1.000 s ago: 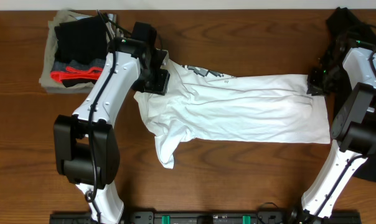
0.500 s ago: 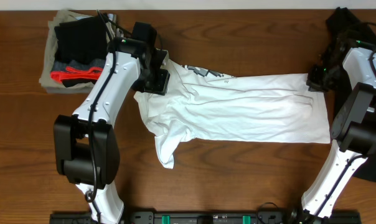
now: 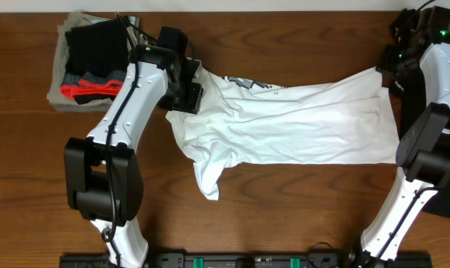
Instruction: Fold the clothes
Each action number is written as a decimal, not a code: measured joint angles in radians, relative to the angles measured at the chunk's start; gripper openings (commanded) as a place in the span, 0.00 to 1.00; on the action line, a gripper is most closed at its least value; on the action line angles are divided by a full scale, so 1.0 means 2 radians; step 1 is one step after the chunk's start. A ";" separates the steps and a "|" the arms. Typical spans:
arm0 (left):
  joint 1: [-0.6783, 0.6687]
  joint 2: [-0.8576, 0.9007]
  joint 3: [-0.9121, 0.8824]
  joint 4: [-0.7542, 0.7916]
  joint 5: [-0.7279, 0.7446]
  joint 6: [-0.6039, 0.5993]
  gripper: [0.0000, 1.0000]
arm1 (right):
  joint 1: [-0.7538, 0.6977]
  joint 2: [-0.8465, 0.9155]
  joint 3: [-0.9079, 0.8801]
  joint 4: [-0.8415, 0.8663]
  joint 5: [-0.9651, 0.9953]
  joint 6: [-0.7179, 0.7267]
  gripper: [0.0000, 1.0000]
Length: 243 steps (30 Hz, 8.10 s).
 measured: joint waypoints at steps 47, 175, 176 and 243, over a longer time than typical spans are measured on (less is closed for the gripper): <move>-0.108 -0.170 -0.192 -0.013 -0.005 -0.057 0.63 | 0.008 -0.253 -0.001 -0.392 0.019 -0.007 0.68; 0.058 -0.189 -0.340 0.208 -0.045 -0.160 0.06 | 0.047 -0.332 -0.593 0.106 0.155 0.296 0.01; 0.058 -0.189 -0.340 0.208 -0.045 -0.160 0.06 | 0.046 -0.332 -0.593 0.107 0.155 0.296 0.01; 0.057 -0.179 -0.330 0.323 -0.047 -0.145 0.98 | 0.012 -0.398 -0.569 0.176 0.086 0.159 0.76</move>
